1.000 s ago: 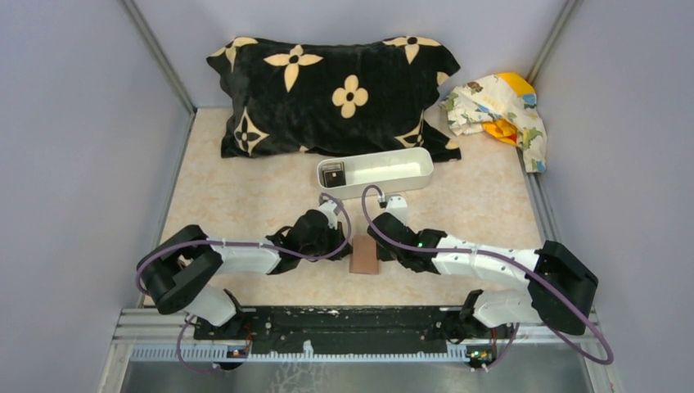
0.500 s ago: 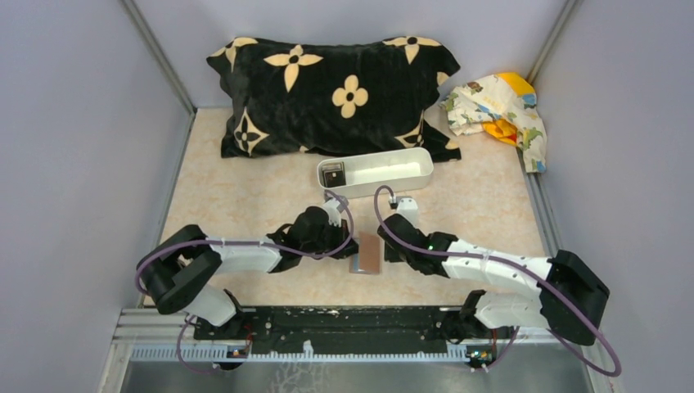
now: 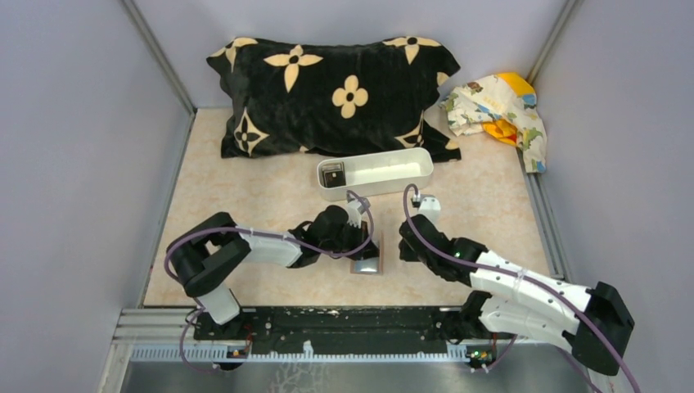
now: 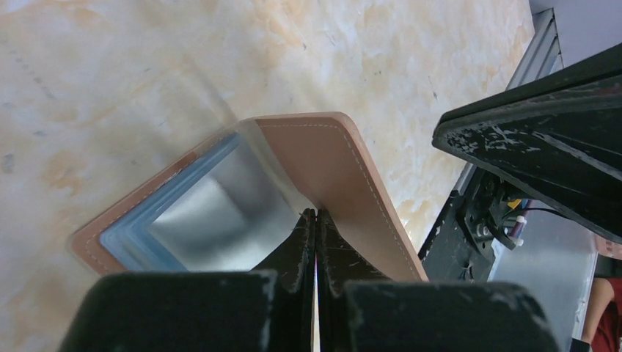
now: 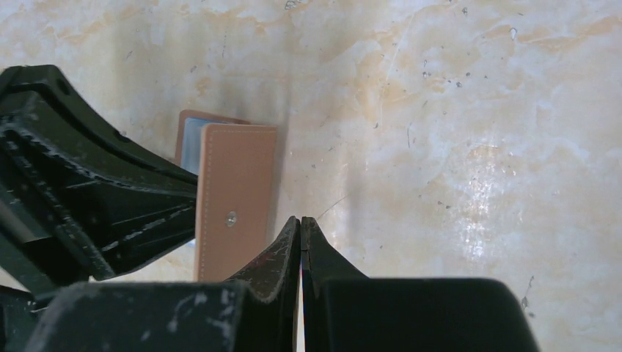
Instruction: Take the credit cards out of the card holder
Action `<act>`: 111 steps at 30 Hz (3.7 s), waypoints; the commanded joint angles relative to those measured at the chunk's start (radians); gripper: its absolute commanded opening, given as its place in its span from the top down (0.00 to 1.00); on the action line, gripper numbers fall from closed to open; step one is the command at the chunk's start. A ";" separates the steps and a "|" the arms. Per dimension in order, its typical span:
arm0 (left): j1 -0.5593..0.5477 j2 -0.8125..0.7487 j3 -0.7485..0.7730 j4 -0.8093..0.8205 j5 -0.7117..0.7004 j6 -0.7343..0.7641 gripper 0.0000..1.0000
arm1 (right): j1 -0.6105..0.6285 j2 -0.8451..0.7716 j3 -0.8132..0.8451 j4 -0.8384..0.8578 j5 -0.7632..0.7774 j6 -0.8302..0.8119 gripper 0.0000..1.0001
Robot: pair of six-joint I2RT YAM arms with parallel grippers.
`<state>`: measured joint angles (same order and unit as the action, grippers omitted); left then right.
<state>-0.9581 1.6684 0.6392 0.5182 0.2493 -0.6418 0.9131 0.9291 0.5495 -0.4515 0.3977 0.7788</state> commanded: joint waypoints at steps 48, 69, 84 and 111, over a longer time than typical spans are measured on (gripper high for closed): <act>-0.087 0.163 0.217 -0.092 -0.020 -0.021 0.32 | -0.034 -0.135 -0.177 0.050 -0.019 0.137 1.00; -0.087 -0.098 0.082 -0.199 -0.148 -0.037 0.34 | -0.054 0.063 -0.214 0.251 -0.136 0.123 1.00; -0.169 -0.220 -0.035 -0.281 -0.381 -0.359 0.37 | -0.054 0.068 -0.235 0.282 -0.155 0.127 1.00; -0.183 -0.166 -0.005 -0.345 -0.444 -0.410 0.34 | -0.054 0.060 -0.256 0.270 -0.159 0.124 1.00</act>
<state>-1.1347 1.4773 0.6033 0.1318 -0.2176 -1.0691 0.8612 0.9882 0.3138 -0.1860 0.2554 0.9016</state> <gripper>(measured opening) 0.660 0.005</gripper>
